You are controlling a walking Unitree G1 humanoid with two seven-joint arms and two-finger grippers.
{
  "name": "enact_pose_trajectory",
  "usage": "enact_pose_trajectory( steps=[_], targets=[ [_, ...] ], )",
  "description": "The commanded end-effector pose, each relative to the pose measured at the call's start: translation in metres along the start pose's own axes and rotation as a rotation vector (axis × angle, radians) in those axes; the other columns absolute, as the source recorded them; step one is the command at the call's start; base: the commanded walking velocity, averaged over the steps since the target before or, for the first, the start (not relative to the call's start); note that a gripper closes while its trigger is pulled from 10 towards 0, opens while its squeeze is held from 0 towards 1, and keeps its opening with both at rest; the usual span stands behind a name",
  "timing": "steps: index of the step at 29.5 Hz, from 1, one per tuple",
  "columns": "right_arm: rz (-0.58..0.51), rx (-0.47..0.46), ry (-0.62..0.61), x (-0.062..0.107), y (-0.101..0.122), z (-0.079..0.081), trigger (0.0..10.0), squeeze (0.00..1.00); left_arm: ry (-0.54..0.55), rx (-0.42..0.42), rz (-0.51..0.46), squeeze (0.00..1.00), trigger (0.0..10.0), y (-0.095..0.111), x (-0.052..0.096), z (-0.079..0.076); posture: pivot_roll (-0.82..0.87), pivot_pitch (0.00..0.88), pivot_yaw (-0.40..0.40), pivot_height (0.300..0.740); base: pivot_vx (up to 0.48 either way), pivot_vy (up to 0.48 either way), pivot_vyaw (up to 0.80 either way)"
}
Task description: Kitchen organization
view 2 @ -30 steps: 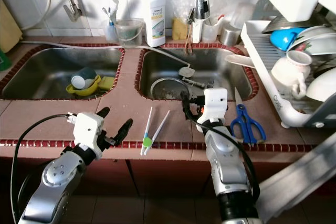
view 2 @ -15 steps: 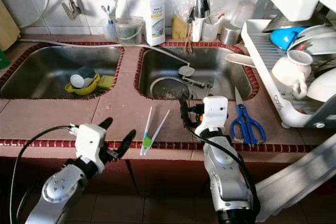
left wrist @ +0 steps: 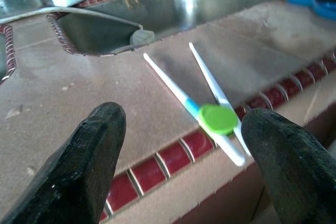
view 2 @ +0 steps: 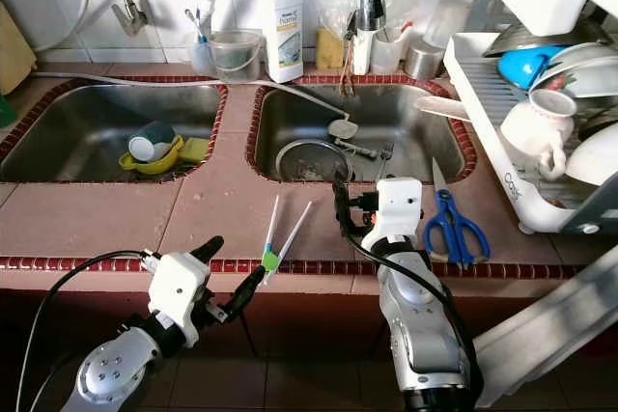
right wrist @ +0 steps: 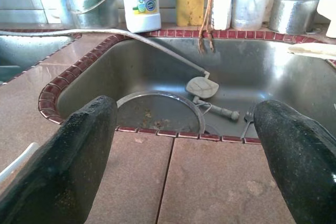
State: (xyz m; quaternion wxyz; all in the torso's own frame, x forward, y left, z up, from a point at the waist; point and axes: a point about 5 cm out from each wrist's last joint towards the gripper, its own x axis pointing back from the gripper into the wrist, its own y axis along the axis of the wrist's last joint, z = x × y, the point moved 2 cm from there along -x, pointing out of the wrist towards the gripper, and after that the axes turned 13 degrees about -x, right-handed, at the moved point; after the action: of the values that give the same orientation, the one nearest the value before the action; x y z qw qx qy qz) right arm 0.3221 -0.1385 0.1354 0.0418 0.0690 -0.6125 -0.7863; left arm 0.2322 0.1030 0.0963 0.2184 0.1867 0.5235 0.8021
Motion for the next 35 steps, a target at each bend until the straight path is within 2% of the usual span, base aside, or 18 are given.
enact_pose_trajectory(
  steps=[1,8,14,17,18,21,23,28,35],
  targets=[
    [0.001,0.002,-0.004,0.001,0.001,0.000,10.0,0.00,-0.017,-0.021,-0.005,0.00,10.0,0.000,0.002,-0.003,-0.09,0.102,0.052,0.740,0.000,0.000,0.00],
    [0.005,0.000,-0.007,0.001,0.002,0.000,10.0,0.00,-0.024,-0.036,0.000,0.00,10.0,-0.002,0.004,-0.004,-0.09,0.104,0.054,0.740,0.000,0.000,0.00],
    [0.047,-0.020,0.092,0.006,-0.006,0.018,10.0,0.00,-0.029,-0.036,-0.002,0.00,10.0,-0.002,0.004,-0.006,-0.09,0.108,0.050,0.740,0.000,0.000,0.00],
    [0.085,-0.025,0.142,0.012,-0.013,0.027,10.0,0.00,-0.027,-0.036,-0.005,0.00,10.0,-0.002,0.004,-0.007,-0.09,0.111,0.048,0.740,0.000,0.000,0.00],
    [0.114,-0.032,0.185,0.020,-0.018,0.035,10.0,0.00,-0.025,-0.036,-0.004,0.00,10.0,-0.002,0.005,-0.006,-0.09,0.116,0.045,0.740,0.000,0.000,0.00],
    [0.148,-0.041,0.235,0.031,-0.025,0.045,10.0,0.00,-0.021,-0.037,-0.003,0.00,10.0,-0.002,0.005,-0.005,-0.09,0.122,0.043,0.740,0.000,0.000,0.00],
    [0.158,-0.047,0.241,0.033,-0.026,0.047,10.0,0.00,-0.019,-0.038,-0.002,0.00,10.0,-0.002,0.006,-0.005,-0.09,0.122,0.043,0.740,0.000,0.000,0.00],
    [0.208,-0.046,0.297,0.054,-0.034,0.059,10.0,0.00,-0.014,-0.043,0.003,0.00,10.0,-0.003,0.006,-0.003,-0.09,0.128,0.039,0.740,0.000,0.000,0.00],
    [0.214,0.000,0.356,0.075,-0.032,0.070,10.0,0.00,-0.012,-0.045,-0.003,0.00,10.0,-0.003,0.005,-0.001,-0.11,0.126,0.040,0.740,0.000,0.000,0.00]
  ],
)
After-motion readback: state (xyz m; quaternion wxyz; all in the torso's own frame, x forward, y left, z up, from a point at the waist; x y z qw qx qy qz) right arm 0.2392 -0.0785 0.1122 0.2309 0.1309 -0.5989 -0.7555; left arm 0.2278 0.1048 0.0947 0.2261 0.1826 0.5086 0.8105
